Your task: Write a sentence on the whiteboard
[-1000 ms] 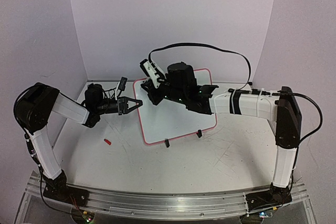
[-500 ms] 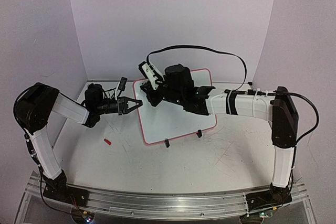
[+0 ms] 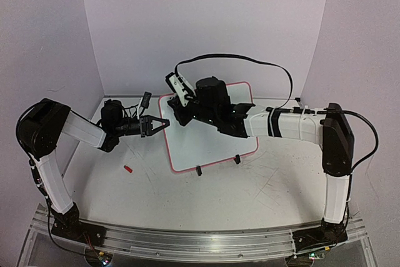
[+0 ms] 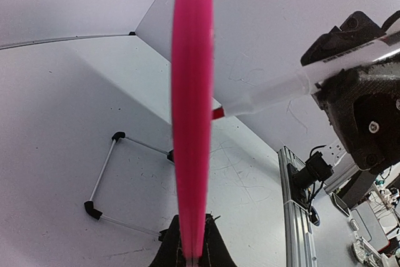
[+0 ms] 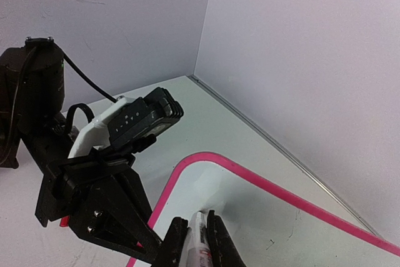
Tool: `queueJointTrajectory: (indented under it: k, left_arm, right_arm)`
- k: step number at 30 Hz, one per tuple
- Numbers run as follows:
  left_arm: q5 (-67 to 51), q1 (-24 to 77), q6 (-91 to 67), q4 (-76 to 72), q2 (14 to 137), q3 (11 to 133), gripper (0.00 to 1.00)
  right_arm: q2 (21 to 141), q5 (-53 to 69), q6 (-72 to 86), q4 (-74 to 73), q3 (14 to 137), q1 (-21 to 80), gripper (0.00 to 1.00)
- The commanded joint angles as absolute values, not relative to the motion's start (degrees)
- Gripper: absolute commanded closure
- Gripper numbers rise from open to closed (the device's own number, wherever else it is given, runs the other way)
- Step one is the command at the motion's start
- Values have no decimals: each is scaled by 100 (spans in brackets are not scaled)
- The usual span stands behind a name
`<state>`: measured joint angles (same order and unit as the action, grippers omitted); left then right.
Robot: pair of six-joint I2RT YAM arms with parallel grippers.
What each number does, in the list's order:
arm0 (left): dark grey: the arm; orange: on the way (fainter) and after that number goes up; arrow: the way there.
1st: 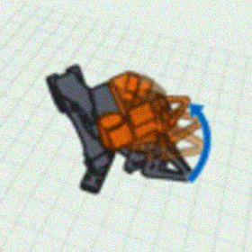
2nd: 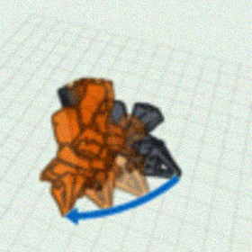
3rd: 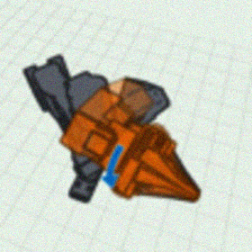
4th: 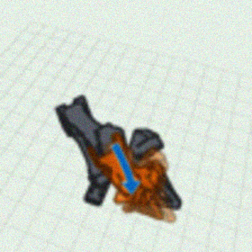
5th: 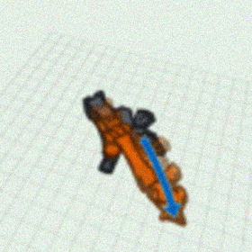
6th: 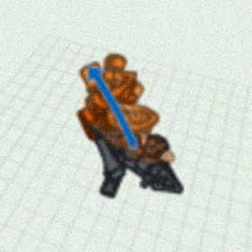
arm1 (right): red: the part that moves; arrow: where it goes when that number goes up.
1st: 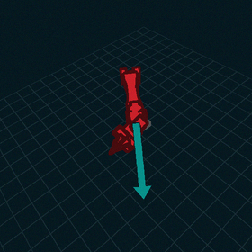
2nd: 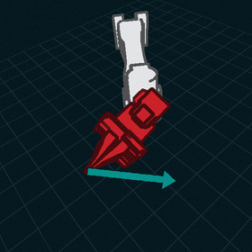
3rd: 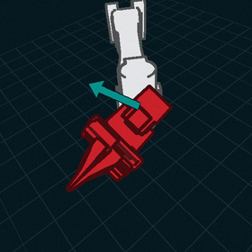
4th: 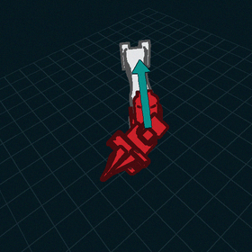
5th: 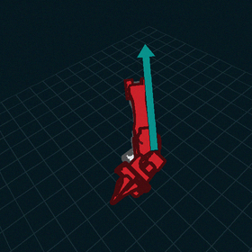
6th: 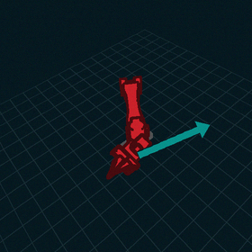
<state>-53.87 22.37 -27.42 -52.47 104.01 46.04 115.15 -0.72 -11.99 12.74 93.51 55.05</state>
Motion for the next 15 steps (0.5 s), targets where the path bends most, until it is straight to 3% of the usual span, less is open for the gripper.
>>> queueJointTrajectory:
  k: [1,15]
  left_arm:
    - [-5281,2203,-2391,-5261,10244,4717,100]
    - [-5286,2203,-2391,-5252,10244,4720,100]
  right_arm:
    - [11412,-176,-1232,1582,9475,5507,100]
    - [11479,-275,-1247,1600,9542,5476,100]
